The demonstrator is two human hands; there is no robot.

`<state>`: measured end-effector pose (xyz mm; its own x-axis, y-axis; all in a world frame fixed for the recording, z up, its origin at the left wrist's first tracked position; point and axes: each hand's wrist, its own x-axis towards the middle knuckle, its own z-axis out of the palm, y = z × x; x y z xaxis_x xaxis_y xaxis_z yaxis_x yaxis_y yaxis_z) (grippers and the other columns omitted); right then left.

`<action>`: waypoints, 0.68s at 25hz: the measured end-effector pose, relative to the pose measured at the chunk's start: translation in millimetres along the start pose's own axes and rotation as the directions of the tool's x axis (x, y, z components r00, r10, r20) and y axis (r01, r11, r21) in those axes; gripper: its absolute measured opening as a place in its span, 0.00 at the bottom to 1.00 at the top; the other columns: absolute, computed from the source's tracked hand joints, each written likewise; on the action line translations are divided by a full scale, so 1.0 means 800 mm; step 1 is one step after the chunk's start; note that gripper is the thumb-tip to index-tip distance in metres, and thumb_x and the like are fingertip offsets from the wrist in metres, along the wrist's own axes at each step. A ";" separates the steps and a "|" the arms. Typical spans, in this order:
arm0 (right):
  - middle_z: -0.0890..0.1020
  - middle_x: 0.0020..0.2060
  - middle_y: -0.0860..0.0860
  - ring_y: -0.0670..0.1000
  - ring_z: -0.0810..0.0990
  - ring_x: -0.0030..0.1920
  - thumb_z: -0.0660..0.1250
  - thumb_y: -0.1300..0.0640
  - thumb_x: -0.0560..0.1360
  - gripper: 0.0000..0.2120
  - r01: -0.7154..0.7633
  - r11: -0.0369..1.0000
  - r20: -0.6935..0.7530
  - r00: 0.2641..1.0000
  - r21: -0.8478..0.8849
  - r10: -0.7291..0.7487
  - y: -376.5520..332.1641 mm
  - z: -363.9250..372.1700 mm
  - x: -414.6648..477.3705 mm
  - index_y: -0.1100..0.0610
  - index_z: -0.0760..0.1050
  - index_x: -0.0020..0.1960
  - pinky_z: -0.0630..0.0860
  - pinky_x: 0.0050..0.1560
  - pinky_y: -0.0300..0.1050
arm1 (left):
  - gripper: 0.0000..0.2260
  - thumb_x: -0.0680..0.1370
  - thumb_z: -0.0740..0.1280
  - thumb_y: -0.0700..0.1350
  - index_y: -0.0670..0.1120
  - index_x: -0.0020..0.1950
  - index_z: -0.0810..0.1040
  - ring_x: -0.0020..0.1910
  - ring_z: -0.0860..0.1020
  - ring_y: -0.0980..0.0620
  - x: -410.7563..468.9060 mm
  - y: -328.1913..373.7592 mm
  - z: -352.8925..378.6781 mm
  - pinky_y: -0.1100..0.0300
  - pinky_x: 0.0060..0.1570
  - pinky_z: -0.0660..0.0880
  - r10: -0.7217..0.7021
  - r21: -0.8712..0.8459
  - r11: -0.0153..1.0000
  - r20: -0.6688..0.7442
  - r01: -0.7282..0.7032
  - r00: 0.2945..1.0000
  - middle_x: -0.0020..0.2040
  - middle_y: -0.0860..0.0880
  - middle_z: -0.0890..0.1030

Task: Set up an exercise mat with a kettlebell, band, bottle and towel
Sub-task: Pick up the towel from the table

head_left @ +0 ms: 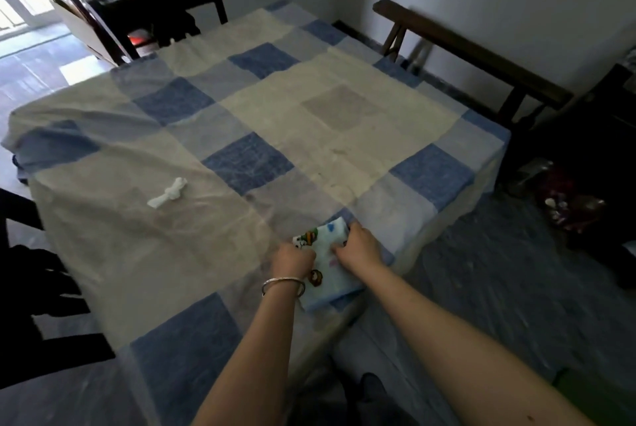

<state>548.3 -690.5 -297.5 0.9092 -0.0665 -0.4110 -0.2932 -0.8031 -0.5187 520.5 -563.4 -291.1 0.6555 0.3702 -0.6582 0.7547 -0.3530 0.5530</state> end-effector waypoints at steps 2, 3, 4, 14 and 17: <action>0.77 0.58 0.60 0.60 0.77 0.56 0.70 0.55 0.70 0.26 -0.023 0.999 -0.015 1.000 0.047 0.024 -0.003 -0.001 -0.005 0.61 0.67 0.64 0.73 0.52 0.48 | 0.15 0.72 0.66 0.42 0.36 0.55 0.77 0.53 0.79 0.39 -0.001 0.004 0.000 0.53 0.49 0.75 0.053 0.010 0.999 0.019 -0.054 0.998 0.52 0.37 0.81; 0.78 0.57 0.60 0.60 0.77 0.56 0.70 0.56 0.69 0.25 -0.029 0.997 -0.021 0.999 0.065 0.031 -0.004 -0.004 -0.007 0.61 0.68 0.64 0.73 0.52 0.48 | 0.15 0.72 0.65 0.42 0.36 0.55 0.78 0.53 0.79 0.39 -0.002 0.007 0.001 0.53 0.50 0.75 0.090 0.003 0.996 0.026 -0.090 0.996 0.53 0.37 0.81; 0.78 0.57 0.60 0.61 0.77 0.57 0.70 0.57 0.69 0.25 -0.035 0.997 -0.030 0.999 0.075 0.038 -0.005 -0.008 -0.009 0.60 0.69 0.64 0.73 0.53 0.48 | 0.15 0.72 0.65 0.43 0.37 0.56 0.77 0.54 0.79 0.39 -0.003 0.009 0.002 0.52 0.51 0.75 0.112 -0.006 0.994 0.033 -0.112 0.993 0.53 0.37 0.81; 0.81 0.55 0.58 0.58 0.78 0.56 0.67 0.58 0.73 0.17 0.058 0.920 -0.467 0.873 0.389 0.142 0.042 -0.130 -0.116 0.56 0.73 0.62 0.72 0.53 0.45 | 0.17 0.69 0.64 0.49 0.41 0.52 0.75 0.52 0.79 0.40 -0.110 0.100 0.031 0.48 0.55 0.76 0.459 -0.076 0.889 0.130 -0.453 0.879 0.51 0.39 0.81; 0.81 0.55 0.56 0.56 0.78 0.55 0.68 0.57 0.72 0.18 0.112 0.894 -0.606 0.770 0.434 0.198 0.074 -0.188 -0.181 0.55 0.74 0.62 0.71 0.53 0.43 | 0.09 0.73 0.65 0.45 0.41 0.50 0.75 0.49 0.79 0.43 -0.190 0.133 0.052 0.54 0.50 0.75 0.606 -0.084 0.795 0.168 -0.601 0.778 0.48 0.42 0.80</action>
<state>443.3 -817.7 -156.1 0.8215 -0.5690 0.0355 -0.2886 -0.4687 -0.8349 500.1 -692.8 -153.5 0.9622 -0.0706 -0.2631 0.2085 -0.4312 0.8779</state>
